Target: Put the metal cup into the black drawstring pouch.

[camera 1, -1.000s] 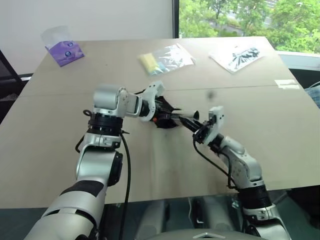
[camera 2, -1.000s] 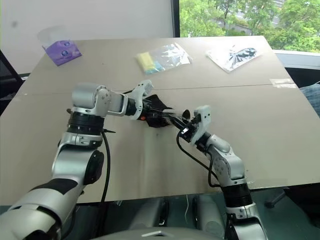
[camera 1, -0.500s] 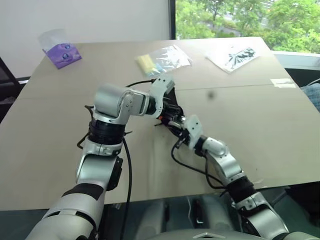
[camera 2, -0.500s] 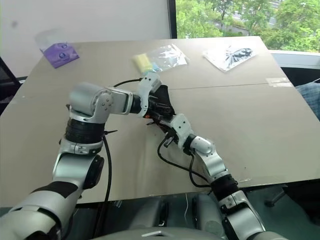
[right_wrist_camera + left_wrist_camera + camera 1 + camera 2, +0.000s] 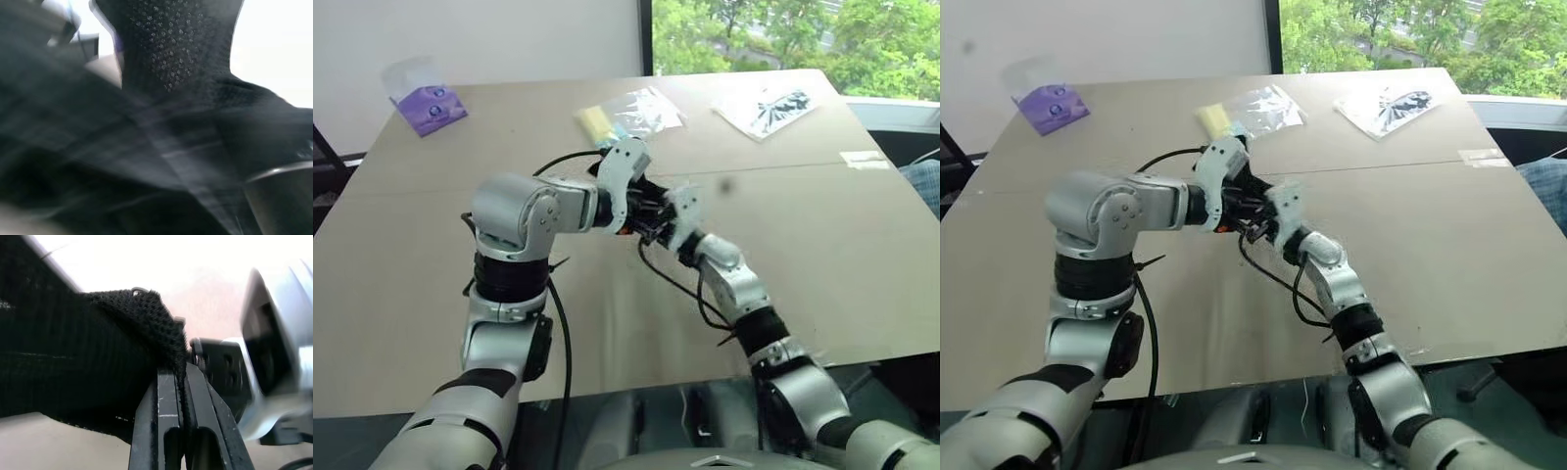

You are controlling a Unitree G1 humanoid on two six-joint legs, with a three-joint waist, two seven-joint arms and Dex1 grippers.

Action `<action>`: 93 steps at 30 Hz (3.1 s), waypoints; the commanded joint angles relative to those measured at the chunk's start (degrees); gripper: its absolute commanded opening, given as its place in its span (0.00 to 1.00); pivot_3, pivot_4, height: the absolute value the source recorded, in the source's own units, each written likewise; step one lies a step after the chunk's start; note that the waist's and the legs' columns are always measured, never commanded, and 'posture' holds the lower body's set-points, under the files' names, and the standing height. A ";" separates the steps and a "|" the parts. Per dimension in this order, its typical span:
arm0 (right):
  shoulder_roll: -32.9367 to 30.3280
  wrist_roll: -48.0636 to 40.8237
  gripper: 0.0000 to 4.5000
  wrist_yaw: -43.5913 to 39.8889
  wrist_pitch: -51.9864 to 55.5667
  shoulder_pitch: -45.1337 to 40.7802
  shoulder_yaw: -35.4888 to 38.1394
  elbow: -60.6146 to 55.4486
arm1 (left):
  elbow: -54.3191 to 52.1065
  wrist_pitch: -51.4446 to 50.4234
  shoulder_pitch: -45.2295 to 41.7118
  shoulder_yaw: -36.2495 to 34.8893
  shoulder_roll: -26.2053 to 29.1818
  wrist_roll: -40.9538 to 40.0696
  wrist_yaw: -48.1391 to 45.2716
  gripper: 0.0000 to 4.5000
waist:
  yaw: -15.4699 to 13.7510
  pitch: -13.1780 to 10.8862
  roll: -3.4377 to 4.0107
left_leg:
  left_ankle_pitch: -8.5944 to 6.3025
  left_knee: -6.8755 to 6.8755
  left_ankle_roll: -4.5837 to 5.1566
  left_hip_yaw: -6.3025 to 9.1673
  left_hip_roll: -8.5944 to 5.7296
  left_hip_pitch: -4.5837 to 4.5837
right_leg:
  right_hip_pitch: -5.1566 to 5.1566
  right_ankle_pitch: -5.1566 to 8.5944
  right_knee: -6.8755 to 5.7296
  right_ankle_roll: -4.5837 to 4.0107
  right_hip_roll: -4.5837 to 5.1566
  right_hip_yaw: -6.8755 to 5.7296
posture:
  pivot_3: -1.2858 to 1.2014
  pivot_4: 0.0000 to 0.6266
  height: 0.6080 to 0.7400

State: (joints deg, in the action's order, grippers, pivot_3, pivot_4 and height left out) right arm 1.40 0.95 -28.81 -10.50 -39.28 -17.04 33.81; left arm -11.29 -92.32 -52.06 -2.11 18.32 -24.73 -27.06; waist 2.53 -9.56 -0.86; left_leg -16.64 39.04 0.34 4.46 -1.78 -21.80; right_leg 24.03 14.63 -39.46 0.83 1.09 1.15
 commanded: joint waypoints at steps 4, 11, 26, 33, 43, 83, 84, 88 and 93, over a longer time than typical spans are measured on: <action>11.04 -15.42 0.02 0.17 5.85 -4.52 11.70 1.96 | -4.31 -0.18 -2.02 -1.98 -5.42 -2.69 1.92 0.00 | -0.32 -0.02 -0.03 | 0.03 0.02 -0.05 -0.01 0.06 -0.18 | 0.18 -0.01 -0.06 -0.01 -0.01 0.04 | 0.52 0.24 1.00; 12.43 -11.07 0.02 -3.71 1.52 -4.05 6.21 2.12 | -5.39 -0.18 -1.48 -3.62 -9.32 -2.50 4.67 0.00 | 0.04 -0.02 -0.04 | 0.02 -0.01 -0.04 0.00 0.01 -0.14 | 0.14 -0.01 -0.02 0.00 0.01 0.02 | 0.52 0.24 1.00; 13.50 -39.88 0.02 -4.18 25.39 0.45 15.50 -14.56 | -0.21 -0.18 -1.69 -24.09 -17.24 -5.35 15.09 0.00 | -0.20 -0.07 0.03 | 0.03 -0.06 -0.06 -0.03 0.04 -0.16 | 0.19 -0.01 -0.07 -0.01 0.02 0.05 | 0.52 0.24 1.00; 7.66 -26.03 0.02 -2.37 16.63 0.17 8.32 -12.28 | 0.74 -0.18 -4.07 -32.27 -17.47 -12.84 21.52 0.00 | 0.03 -0.08 0.03 | 0.03 -0.05 -0.06 -0.03 0.04 -0.17 | 0.20 -0.01 -0.06 -0.01 0.01 0.05 | 0.52 0.24 1.00; 3.11 -5.64 0.02 4.60 -3.05 -4.05 2.78 4.30 | 0.61 -0.18 -0.04 -29.43 -13.25 -21.78 28.68 0.00 | -0.09 -0.11 -0.07 | 0.04 0.00 -0.08 -0.05 0.03 -0.18 | 0.20 -0.01 -0.05 0.00 0.02 0.06 | 0.52 0.24 1.00; -1.25 2.47 0.54 -13.06 6.71 -7.96 -1.68 -5.39 | 8.64 4.56 6.58 -27.04 -0.80 -39.95 39.89 0.00 | -0.07 -0.13 -0.18 | 0.11 -0.15 -0.19 -0.05 0.03 -0.20 | 0.35 -0.01 -0.13 -0.02 0.01 0.09 | 0.52 0.24 1.00; -2.07 0.96 0.62 -14.21 10.99 -7.21 -0.99 -10.03 | 9.07 5.70 7.22 -26.26 0.49 -38.76 38.10 0.00 | -0.10 -0.13 -0.18 | 0.11 -0.15 -0.19 -0.05 0.03 -0.19 | 0.35 -0.01 -0.14 -0.02 0.01 0.10 | 0.52 0.24 1.00; -6.47 -5.36 0.62 -19.33 27.21 -6.23 0.87 -26.23 | 10.81 8.68 8.98 -23.21 4.33 -35.19 32.09 0.00 | -0.20 -0.13 -0.17 | 0.11 -0.16 -0.20 -0.04 0.03 -0.22 | 0.40 -0.01 -0.14 -0.03 0.01 0.09 | 0.52 0.24 1.00; -11.04 -7.17 0.97 -19.46 34.89 -5.84 1.44 -36.05 | 11.74 11.73 9.30 -21.55 6.40 -32.69 26.37 0.00 | -0.27 -0.14 -0.16 | 0.11 -0.17 -0.19 -0.02 0.02 -0.23 | 0.40 -0.01 -0.12 -0.03 0.03 0.07 | 0.52 0.24 1.00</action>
State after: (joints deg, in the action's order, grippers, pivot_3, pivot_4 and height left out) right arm -9.26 -5.68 -49.27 22.72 -44.82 -16.80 1.70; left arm 1.07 -82.76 -42.37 -23.72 23.31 -58.09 1.58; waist 2.25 -9.70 -1.03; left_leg -16.54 38.87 0.15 4.43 -1.76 -22.04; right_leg 24.43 14.63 -39.58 0.80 1.12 1.21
